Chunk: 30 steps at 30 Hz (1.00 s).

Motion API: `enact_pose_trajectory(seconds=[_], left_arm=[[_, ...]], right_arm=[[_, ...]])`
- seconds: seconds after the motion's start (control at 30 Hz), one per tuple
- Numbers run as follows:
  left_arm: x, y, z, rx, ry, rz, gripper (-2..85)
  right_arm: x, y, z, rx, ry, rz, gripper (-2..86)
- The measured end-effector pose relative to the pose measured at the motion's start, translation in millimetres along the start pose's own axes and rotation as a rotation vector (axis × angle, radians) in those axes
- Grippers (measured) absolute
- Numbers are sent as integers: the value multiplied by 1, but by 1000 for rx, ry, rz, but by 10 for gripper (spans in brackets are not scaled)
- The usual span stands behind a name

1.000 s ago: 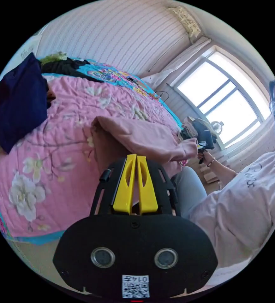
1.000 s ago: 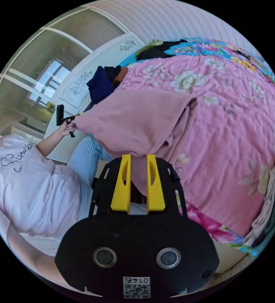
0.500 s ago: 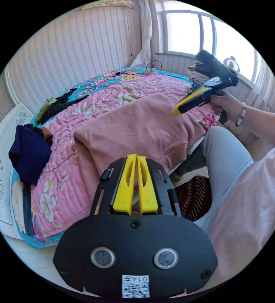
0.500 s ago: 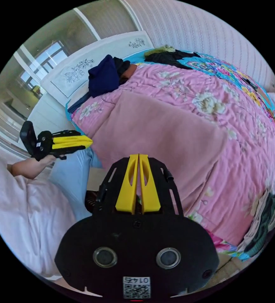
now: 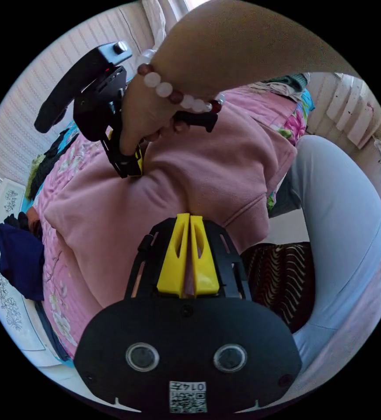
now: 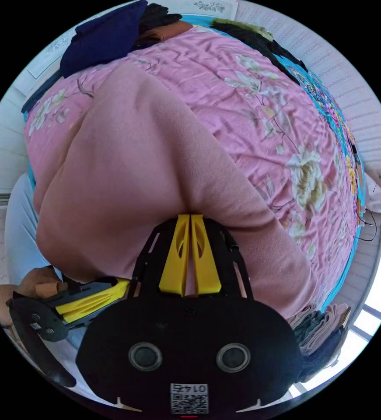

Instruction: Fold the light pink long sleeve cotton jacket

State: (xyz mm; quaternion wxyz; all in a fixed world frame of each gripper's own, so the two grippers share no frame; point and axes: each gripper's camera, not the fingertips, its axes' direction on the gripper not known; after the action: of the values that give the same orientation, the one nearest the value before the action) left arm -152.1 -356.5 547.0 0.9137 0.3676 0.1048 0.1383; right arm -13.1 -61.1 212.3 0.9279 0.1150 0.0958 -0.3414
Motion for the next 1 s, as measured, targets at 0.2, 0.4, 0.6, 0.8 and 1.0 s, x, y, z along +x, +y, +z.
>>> enact_pose_trajectory(seconds=[0.2,0.4,0.6,0.8,1.0], left_arm=[[4,11,16,24,108,-14,-10],[25,28,40,5,91,32,-9],[55,23,79,-63,40,151,-8],[62,29,106,-35,72,113,-9],[63,33,127,-22,121,74,-10]], right_arm=[[12,-12,-10,-15,-135,-69,-7],[22,-22,-42,143,-116,-100,-5],[19,-54,9,-4,-50,-76,-5],[37,-68,18,-137,-122,-51,-7],[47,-65,24,-215,-95,-32,-7]])
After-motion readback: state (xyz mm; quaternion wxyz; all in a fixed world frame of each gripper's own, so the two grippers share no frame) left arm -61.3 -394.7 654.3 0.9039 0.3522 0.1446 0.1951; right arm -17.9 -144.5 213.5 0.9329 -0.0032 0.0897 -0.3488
